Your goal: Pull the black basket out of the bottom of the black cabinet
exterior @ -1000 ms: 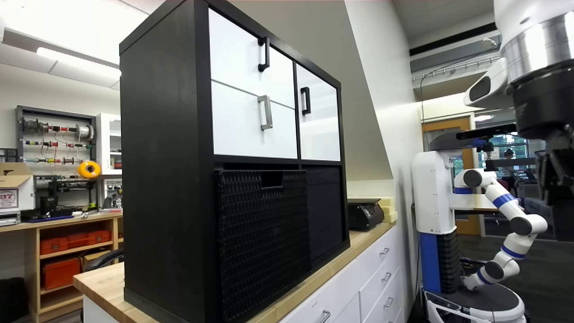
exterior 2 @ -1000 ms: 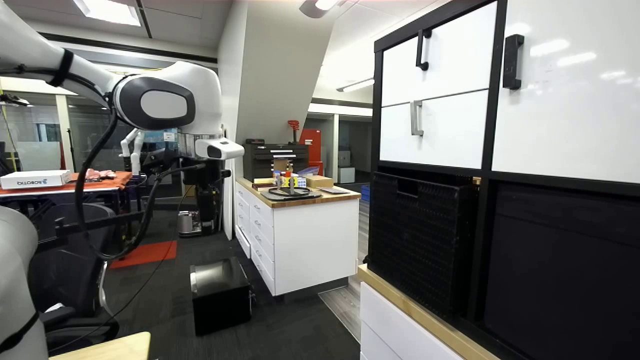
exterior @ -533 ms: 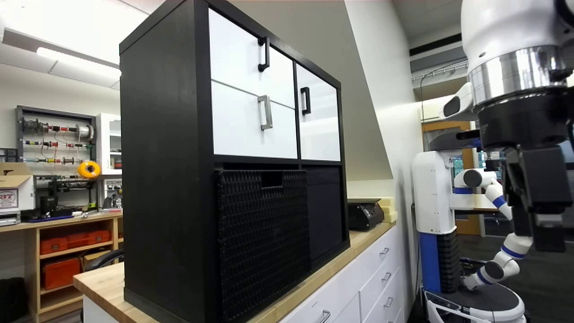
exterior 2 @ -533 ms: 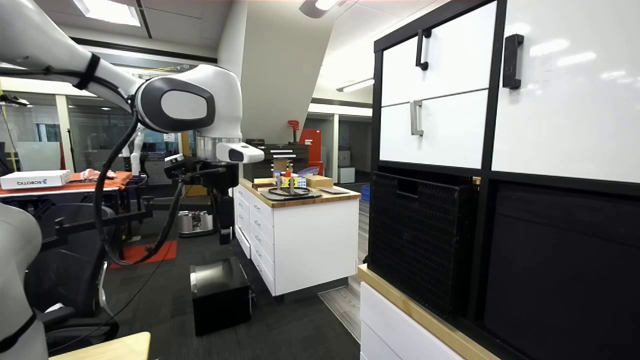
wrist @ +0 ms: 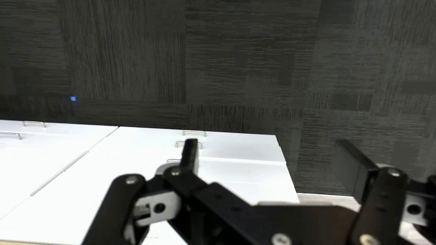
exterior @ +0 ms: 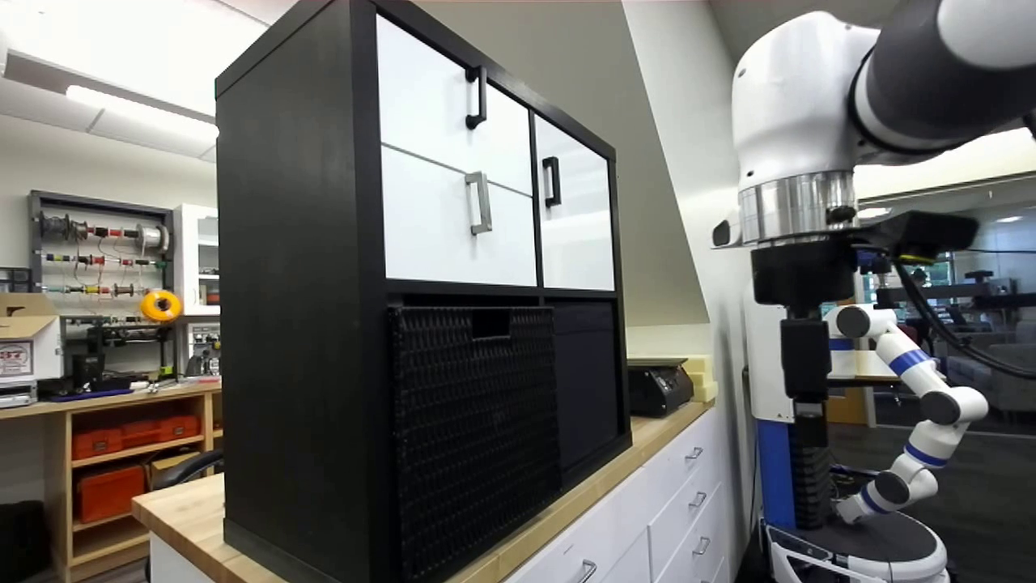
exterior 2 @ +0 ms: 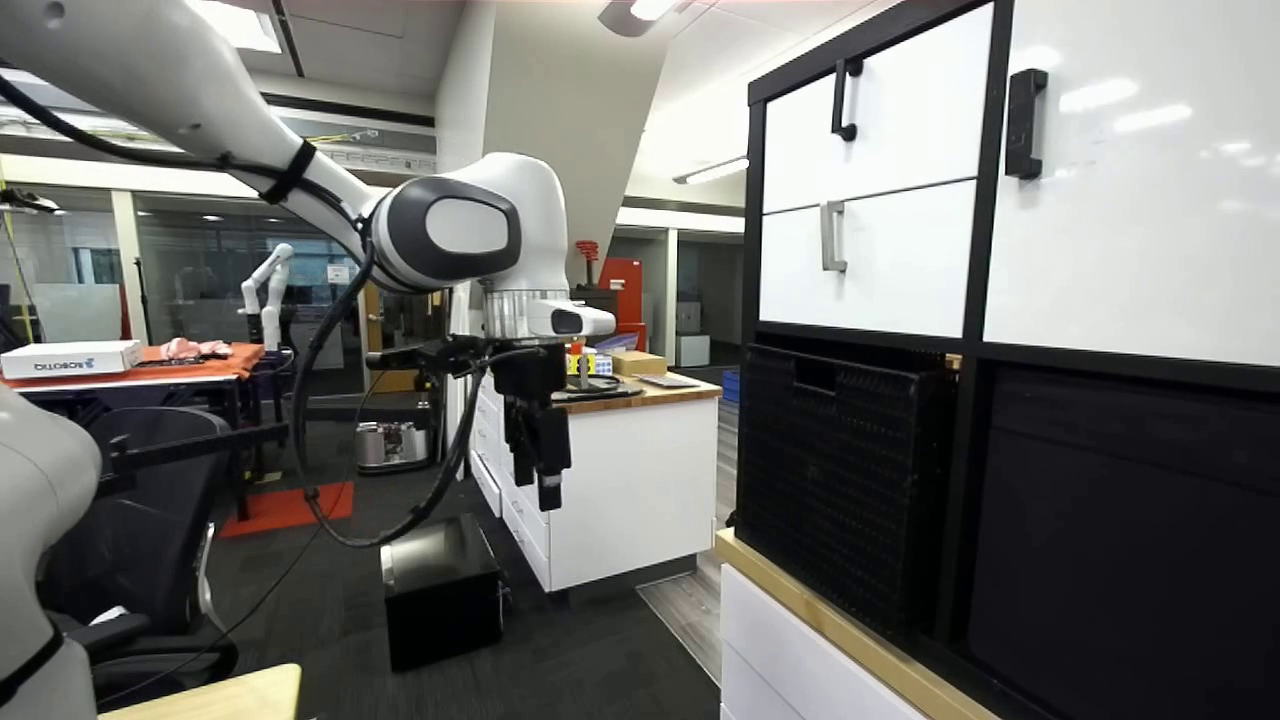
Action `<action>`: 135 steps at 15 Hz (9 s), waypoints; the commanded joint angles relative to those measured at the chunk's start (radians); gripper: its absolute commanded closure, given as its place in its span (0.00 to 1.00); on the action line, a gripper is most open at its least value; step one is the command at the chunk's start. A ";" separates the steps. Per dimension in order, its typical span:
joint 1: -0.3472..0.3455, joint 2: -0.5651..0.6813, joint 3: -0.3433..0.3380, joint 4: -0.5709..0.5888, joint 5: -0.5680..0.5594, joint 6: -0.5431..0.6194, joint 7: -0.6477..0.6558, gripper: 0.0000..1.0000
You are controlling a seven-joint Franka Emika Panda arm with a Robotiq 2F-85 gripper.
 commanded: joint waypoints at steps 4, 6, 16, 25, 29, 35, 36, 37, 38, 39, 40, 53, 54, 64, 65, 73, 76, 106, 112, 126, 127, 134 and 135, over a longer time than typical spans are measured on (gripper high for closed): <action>-0.041 0.203 -0.039 0.135 -0.088 0.115 0.026 0.00; -0.041 0.246 -0.052 0.169 -0.092 0.137 0.029 0.00; -0.025 0.326 -0.080 0.260 -0.081 0.140 0.008 0.00; -0.024 0.327 -0.080 0.258 -0.081 0.140 0.008 0.00; -0.030 0.349 -0.094 0.280 -0.080 0.171 -0.043 0.00; -0.039 0.397 -0.134 0.359 -0.099 0.230 -0.184 0.00; -0.039 0.408 -0.140 0.375 -0.097 0.241 -0.212 0.00; -0.038 0.418 -0.145 0.392 -0.093 0.249 -0.246 0.00; -0.038 0.427 -0.148 0.407 -0.096 0.259 -0.272 0.00; -0.037 0.437 -0.151 0.423 -0.091 0.269 -0.309 0.00; -0.036 0.445 -0.154 0.440 -0.086 0.278 -0.341 0.00; -0.027 0.434 -0.142 0.503 -0.072 0.427 -0.913 0.00; -0.026 0.433 -0.141 0.496 -0.069 0.455 -0.962 0.00; -0.040 0.437 -0.158 0.438 -0.109 0.753 -1.224 0.00; -0.041 0.439 -0.160 0.433 -0.107 0.769 -1.236 0.00; -0.046 0.494 -0.177 0.461 -0.103 0.855 -1.301 0.00; -0.045 0.522 -0.175 0.492 -0.068 0.843 -1.335 0.00; -0.037 0.590 -0.193 0.617 -0.106 0.740 -1.374 0.93; -0.048 0.491 -0.171 0.525 -0.173 0.696 -1.341 0.95; -0.044 0.287 -0.176 0.331 -0.244 0.602 -1.264 0.97; -0.044 0.277 -0.176 0.321 -0.243 0.598 -1.258 0.97; -0.042 0.236 -0.177 0.303 -0.236 0.573 -1.200 0.42; -0.044 0.231 -0.176 0.309 -0.237 0.559 -1.179 0.36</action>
